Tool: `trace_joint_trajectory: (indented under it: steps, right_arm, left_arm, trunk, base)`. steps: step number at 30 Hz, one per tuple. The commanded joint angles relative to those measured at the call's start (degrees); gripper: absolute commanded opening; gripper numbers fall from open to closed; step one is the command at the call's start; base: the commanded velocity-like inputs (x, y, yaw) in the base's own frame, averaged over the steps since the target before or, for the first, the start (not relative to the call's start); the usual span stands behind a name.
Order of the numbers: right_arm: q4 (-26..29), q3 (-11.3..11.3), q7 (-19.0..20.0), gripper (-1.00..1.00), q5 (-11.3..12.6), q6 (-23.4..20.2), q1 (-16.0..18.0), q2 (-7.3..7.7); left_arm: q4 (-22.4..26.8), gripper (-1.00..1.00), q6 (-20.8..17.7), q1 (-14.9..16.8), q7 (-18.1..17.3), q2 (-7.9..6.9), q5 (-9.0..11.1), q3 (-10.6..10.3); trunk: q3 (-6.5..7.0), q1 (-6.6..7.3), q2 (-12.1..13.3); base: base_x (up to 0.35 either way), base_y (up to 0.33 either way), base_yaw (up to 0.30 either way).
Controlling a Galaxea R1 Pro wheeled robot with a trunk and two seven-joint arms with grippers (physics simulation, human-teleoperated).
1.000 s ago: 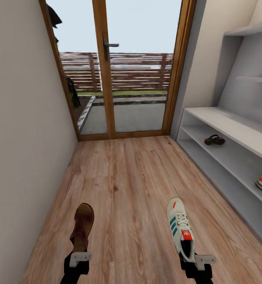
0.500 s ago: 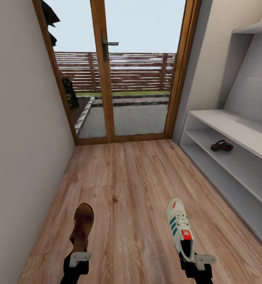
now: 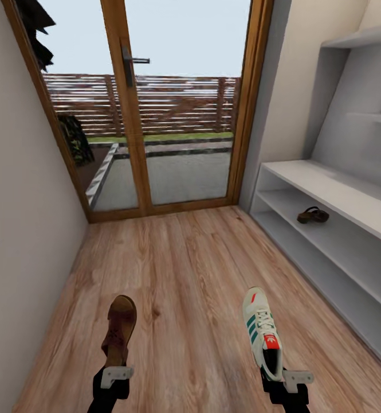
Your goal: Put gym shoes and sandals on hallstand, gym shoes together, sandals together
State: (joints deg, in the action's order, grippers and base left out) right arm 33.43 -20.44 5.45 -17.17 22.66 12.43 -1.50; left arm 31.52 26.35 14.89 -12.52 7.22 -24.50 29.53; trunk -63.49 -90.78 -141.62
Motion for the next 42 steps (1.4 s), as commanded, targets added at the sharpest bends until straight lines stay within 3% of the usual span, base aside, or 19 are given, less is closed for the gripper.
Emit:
trace_joint_trajectory:
  steps: [1,42]
  right_arm:
    - [0.0,-0.5,0.5,-1.0,-0.1,0.2,0.1,-0.08]
    - [0.1,-0.5,0.5,-1.0,-0.1,0.2,0.1,-0.08]
  left_arm:
    - [0.0,-1.0,0.2,0.0,-0.4,0.07,-0.5,0.5]
    - [0.0,-1.0,0.4,0.0,-0.3,-0.02,-0.3,0.7]
  trunk:
    - [-0.05,-0.02,0.0]
    - [-0.05,-0.02,0.0]
  base:
    - [0.294,0.21,-0.263]
    - [0.284,0.225,-0.264]
